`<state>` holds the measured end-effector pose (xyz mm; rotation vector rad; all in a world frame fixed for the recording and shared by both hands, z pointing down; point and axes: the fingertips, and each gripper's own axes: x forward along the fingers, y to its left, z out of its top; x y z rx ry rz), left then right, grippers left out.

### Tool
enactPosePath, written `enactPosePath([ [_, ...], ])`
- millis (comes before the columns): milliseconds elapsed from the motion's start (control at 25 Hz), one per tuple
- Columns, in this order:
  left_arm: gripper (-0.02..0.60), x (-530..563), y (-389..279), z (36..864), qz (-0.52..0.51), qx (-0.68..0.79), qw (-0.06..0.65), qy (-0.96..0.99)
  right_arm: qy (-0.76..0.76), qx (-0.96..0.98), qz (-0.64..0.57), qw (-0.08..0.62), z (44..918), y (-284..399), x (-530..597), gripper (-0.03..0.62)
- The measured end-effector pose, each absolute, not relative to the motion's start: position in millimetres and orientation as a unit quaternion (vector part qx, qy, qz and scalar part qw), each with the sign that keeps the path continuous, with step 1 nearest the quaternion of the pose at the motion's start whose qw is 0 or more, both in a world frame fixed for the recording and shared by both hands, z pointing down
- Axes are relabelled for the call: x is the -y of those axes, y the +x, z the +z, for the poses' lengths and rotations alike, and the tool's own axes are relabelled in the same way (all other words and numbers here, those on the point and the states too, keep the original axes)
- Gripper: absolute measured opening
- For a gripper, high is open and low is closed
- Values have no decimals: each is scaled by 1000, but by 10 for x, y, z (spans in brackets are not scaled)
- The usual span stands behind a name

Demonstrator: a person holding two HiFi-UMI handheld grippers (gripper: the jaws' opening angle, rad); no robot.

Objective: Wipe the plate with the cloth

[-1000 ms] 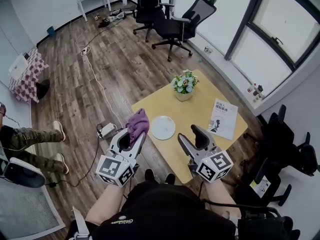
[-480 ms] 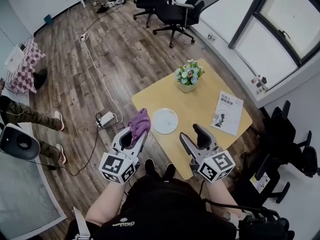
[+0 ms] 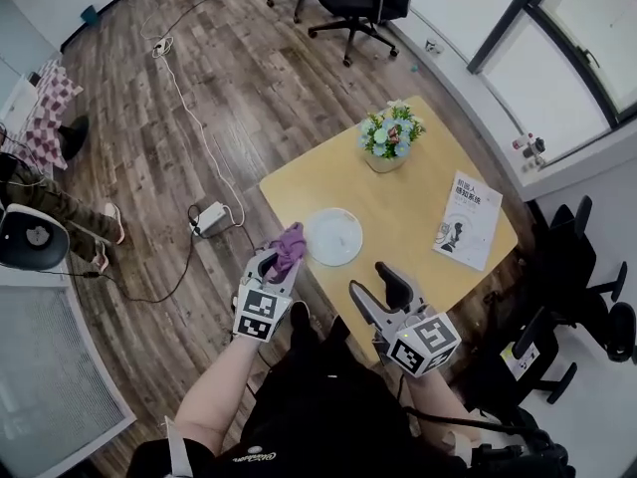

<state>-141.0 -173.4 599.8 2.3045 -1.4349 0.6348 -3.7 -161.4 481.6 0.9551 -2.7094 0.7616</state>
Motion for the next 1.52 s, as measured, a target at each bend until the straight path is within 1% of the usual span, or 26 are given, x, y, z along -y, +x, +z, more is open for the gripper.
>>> enactPosePath([
  [80,118,1933,-1405,6279,268,489,164,814,319,907,260,89,4890,-59,1632,255],
  [200,118,2232,-1396,6595,331,449,165,814,319,904,269,95,4985,-82,1645,253],
  [320,118,2443,-1332,6816,394,401,147,814,325,899,276,99,5084,-61,1640,253],
  [440,118,2570,-1260,6946,433,370,128,812,332,894,282,102,5150,-20,1651,253],
  [880,118,2475,-1173,6994,459,351,91,811,344,886,292,103,5222,40,1689,253],
  [1240,118,2027,-1040,6930,483,330,59,809,336,889,294,103,5223,20,1646,253],
  [1520,118,1562,-794,6889,504,284,42,815,332,890,296,101,5206,48,1621,253],
])
